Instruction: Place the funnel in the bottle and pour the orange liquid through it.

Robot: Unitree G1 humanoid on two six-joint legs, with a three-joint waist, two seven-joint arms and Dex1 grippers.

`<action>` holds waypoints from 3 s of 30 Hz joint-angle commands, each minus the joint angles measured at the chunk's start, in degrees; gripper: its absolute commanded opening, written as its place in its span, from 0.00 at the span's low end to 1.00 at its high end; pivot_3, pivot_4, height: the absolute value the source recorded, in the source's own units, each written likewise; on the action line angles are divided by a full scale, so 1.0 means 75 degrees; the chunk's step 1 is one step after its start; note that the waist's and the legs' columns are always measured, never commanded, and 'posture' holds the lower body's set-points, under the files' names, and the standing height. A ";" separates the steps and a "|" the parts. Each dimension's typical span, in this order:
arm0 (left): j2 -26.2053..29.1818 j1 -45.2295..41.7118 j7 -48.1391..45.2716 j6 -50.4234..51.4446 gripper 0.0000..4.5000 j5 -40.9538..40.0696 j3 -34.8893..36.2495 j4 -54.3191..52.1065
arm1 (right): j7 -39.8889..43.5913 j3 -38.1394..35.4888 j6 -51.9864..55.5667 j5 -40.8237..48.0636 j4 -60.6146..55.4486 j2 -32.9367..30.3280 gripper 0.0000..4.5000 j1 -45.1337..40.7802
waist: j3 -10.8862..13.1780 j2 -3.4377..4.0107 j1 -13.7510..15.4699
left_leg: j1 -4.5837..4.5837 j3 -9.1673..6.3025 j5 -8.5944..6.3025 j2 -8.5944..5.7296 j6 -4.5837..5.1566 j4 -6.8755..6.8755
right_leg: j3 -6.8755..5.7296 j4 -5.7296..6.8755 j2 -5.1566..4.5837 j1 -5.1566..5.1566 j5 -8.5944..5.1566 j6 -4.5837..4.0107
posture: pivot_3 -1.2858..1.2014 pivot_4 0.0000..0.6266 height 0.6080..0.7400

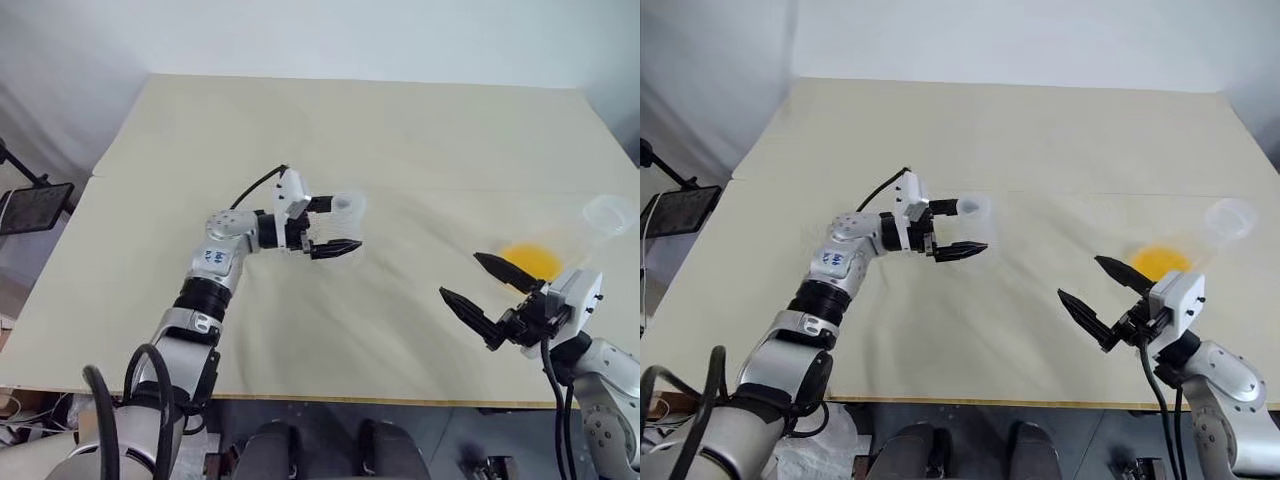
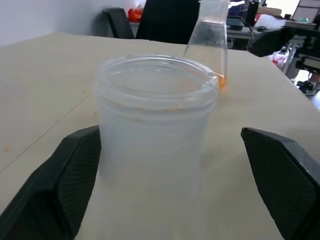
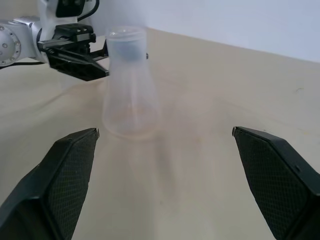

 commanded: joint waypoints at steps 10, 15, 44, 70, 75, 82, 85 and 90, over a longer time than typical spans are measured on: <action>0.2039 0.1497 0.0090 0.0035 0.99 -0.0551 0.1535 -0.2815 | 0.1080 0.0610 0.0156 0.0185 0.0772 -0.0454 1.00 -0.1364 | 0.0000 0.0000 -0.0003 | 0.0000 -0.0011 0.0000 0.0001 0.0001 0.0008 | 0.0000 0.0010 -0.0006 0.0001 0.0000 0.0000 | 0.52 0.24 1.00; 0.3045 0.3574 0.0677 0.0899 0.99 -0.1106 0.3179 -0.4671 | 0.1953 0.1272 0.0424 0.0213 0.1315 -0.0641 1.00 -0.2259 | 0.0001 0.0003 -0.0010 | 0.0000 -0.0022 0.0000 0.0024 0.0000 0.0007 | -0.0003 0.0018 -0.0012 0.0001 0.0000 0.0000 | 0.52 0.24 1.00; 0.0644 0.7604 0.4186 0.1920 0.99 -0.1271 0.3177 -0.7744 | 0.3614 0.2570 -0.0406 -0.0683 0.2783 -0.0374 1.00 -0.3790 | 0.0000 0.0002 -0.0005 | 0.0009 -0.0035 -0.0010 0.0018 0.0012 0.0010 | -0.0008 0.0013 -0.0044 0.0021 0.0001 -0.0002 | 0.52 0.24 1.00; 0.0578 0.4126 0.4754 0.1063 0.46 -0.0107 0.2170 -0.3675 | 0.2495 0.2435 -0.0367 -0.0610 0.1776 -0.0176 1.00 -0.2745 | -0.0001 -0.0001 0.0025 | 0.0005 -0.0031 -0.0003 0.0006 0.0007 0.0013 | -0.0025 0.0018 -0.0035 0.0016 0.0003 0.0002 | 0.52 0.24 1.00; 0.0630 0.4167 0.4728 0.1049 0.16 -0.0108 0.2196 -0.3652 | 0.2501 0.2435 -0.0348 -0.0591 0.1781 -0.0205 1.00 -0.2732 | -0.0001 -0.0001 0.0020 | 0.0005 -0.0030 -0.0003 0.0006 0.0007 0.0013 | -0.0025 0.0017 -0.0036 0.0016 0.0003 0.0002 | 0.52 0.24 1.00; 0.0848 0.4208 0.4310 0.0860 0.01 -0.0431 0.2442 -0.3972 | 0.2356 0.2237 -0.0363 -0.0569 0.1669 -0.0283 1.00 -0.2525 | -0.0001 -0.0001 0.0018 | 0.0005 -0.0030 -0.0003 0.0007 0.0007 0.0013 | -0.0025 0.0018 -0.0036 0.0017 0.0003 0.0002 | 0.52 0.24 1.00; 0.1458 0.3920 0.3670 0.0744 0.01 -0.0365 0.2326 -0.4439 | 0.2079 0.1930 -0.0341 -0.0491 0.1529 -0.0313 1.00 -0.2278 | 0.0002 -0.0004 0.0020 | 0.0001 -0.0033 -0.0003 0.0006 0.0007 0.0013 | -0.0029 0.0016 -0.0034 0.0014 0.0003 0.0002 | 0.52 0.24 1.00; 0.2469 0.2382 0.2271 0.0442 0.01 -0.0238 0.1770 -0.4505 | 0.1433 0.1236 -0.0181 -0.0202 0.1240 -0.0184 1.00 -0.1745 | 0.0002 -0.0005 0.0084 | 0.0003 -0.0034 -0.0002 0.0005 0.0007 0.0014 | -0.0025 0.0018 -0.0038 0.0019 0.0003 0.0002 | 0.52 0.24 1.00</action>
